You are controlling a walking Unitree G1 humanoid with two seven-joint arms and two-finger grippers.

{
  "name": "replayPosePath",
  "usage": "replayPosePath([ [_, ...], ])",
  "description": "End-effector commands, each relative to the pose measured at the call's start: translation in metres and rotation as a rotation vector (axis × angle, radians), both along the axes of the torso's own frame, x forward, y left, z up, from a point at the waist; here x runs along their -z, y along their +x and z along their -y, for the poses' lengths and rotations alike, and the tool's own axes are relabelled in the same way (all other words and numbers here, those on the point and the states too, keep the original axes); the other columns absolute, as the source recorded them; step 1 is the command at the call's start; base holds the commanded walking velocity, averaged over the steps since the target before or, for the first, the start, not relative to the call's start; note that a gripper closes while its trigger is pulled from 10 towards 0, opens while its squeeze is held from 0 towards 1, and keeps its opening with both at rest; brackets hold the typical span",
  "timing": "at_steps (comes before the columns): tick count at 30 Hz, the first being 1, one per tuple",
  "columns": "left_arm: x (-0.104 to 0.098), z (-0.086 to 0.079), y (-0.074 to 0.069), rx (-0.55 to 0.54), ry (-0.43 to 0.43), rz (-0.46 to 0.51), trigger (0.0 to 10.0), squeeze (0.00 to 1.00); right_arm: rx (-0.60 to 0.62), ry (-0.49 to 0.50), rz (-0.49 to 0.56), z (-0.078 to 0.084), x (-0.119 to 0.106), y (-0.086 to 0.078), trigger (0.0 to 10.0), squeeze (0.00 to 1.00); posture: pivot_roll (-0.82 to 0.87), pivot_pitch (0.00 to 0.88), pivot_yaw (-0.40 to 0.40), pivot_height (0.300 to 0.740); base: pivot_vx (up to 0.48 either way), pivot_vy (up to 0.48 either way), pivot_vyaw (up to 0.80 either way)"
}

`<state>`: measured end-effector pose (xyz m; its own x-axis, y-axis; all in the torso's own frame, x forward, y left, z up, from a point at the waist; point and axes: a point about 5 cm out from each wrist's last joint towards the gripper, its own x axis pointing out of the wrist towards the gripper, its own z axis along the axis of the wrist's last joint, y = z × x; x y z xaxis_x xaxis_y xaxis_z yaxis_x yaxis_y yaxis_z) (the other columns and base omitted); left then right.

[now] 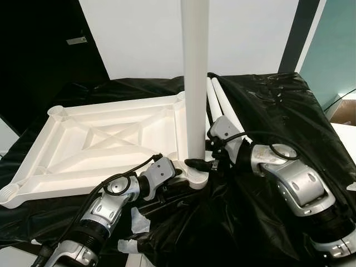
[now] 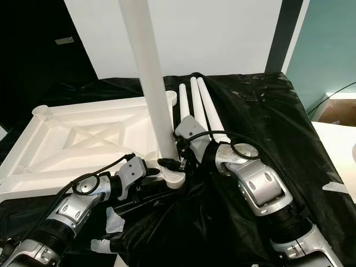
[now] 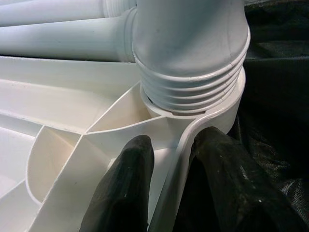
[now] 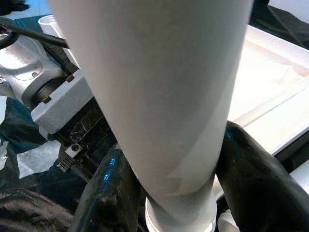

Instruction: Building children table

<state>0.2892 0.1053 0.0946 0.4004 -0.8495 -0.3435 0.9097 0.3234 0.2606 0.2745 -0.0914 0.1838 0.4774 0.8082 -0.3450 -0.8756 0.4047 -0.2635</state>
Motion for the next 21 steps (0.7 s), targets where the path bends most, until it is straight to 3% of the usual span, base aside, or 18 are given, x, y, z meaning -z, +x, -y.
replayPosePath([
  [1, 0.008, -0.002, -0.002, 0.008, 0.034, -0.03, 10.0, 0.0, 0.111, -0.085, -0.182, 0.012, 0.045, -0.002, 10.0, 0.0, 0.0, 0.0, 0.076, 0.74, 0.0, 0.0, 0.0],
  [5, 0.01, -0.004, -0.005, 0.013, 0.039, -0.034, 10.0, 0.0, 0.321, 0.086, -0.144, 0.003, 0.054, 0.006, 10.0, 0.0, 0.0, 0.0, 0.087, 0.74, 0.0, 0.0, 0.0],
  [7, 0.01, -0.005, -0.005, 0.014, 0.041, -0.034, 10.0, 0.0, 0.349, 0.112, -0.143, 0.0, 0.058, 0.005, 10.0, 0.0, 0.01, 0.0, 0.091, 0.74, 0.0, 0.0, 0.0],
  [14, 0.009, -0.007, -0.004, 0.012, 0.042, -0.034, 10.0, 0.0, 0.398, 0.121, -0.147, -0.009, 0.068, 0.004, 10.0, 0.0, 0.02, 0.0, 0.092, 0.74, 0.0, 0.0, 0.0],
  [21, 0.012, -0.008, -0.005, -0.006, 0.036, -0.041, 10.0, 0.0, 0.429, 0.138, -0.011, -0.014, 0.062, 0.011, 10.0, 0.0, 0.04, 0.0, 0.077, 0.74, 0.0, 0.0, 0.0],
])
